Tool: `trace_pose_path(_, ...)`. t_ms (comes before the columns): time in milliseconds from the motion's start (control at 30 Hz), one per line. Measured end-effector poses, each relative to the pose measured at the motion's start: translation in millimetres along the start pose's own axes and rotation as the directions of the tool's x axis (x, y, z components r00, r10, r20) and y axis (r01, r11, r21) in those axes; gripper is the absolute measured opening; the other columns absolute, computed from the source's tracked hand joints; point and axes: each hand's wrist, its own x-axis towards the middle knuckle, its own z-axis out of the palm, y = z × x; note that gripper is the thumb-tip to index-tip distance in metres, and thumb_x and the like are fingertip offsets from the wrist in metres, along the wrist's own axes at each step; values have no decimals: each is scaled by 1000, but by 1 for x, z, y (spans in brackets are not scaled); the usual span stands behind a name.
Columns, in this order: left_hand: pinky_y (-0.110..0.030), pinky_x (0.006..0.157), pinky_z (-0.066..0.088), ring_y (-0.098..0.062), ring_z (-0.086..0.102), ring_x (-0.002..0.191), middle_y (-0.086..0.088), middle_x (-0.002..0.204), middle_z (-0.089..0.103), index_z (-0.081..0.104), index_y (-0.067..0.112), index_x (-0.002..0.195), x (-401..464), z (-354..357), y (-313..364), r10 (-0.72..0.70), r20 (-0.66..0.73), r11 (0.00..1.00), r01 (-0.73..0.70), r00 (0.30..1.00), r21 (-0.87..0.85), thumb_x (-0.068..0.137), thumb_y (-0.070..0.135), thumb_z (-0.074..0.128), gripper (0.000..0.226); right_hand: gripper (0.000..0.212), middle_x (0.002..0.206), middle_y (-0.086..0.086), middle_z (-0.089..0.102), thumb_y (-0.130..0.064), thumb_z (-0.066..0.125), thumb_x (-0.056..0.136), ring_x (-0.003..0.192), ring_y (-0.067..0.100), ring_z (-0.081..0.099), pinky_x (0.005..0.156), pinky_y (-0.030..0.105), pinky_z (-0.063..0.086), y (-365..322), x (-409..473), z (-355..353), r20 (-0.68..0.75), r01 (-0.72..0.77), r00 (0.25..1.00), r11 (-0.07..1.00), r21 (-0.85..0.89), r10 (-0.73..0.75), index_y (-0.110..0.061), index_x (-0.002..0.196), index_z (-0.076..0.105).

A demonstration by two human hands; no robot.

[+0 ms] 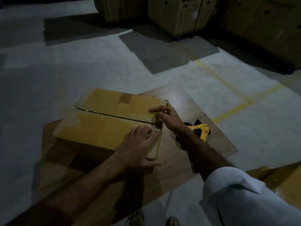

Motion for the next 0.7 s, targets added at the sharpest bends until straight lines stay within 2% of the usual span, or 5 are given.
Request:
trace_pose_path(100,-54,127,17,-35,19,147,-10,156,20,31,19,155,13,9,27,-170,-32,985,168,985,-47,75,89,55,109,35,129,-10,49,1,46,102,114,2,59,87,19,56,-7,-3,2,41,-4,999,1000,15,4,-9,106,79)
trace_pose_path(200,-50,127,-8,-35,-8,156,-12,168,-2,18,12,158,33,12,47,-286,-31,956,283,958,-74,82,85,54,112,38,110,-34,59,0,42,104,105,-23,57,85,6,49,-9,-14,4,62,-54,997,998,26,53,-11,125,72)
trace_pose_path(267,-51,128,-6,-34,-16,157,-17,170,-14,1,9,162,42,16,52,-337,-10,938,334,942,-91,87,85,46,116,39,113,-36,66,-2,42,106,110,-20,59,93,10,51,-6,-24,5,44,-57,998,996,70,55,-10,137,65)
trace_pose_path(433,-50,128,-3,-26,-25,156,-14,170,-23,-13,11,163,50,20,47,-316,23,937,316,948,-148,88,80,40,115,34,136,1,66,-20,49,110,126,11,62,109,38,52,5,-45,4,-86,-15,996,992,124,26,-15,142,60)
trace_pose_path(700,-55,127,-4,-22,-19,158,-9,173,-12,16,23,164,73,23,34,-271,-30,943,259,962,-208,77,87,37,111,43,137,-4,63,-40,58,105,123,0,59,98,24,54,31,-63,-20,-238,-26,971,1000,2,26,-26,146,56)
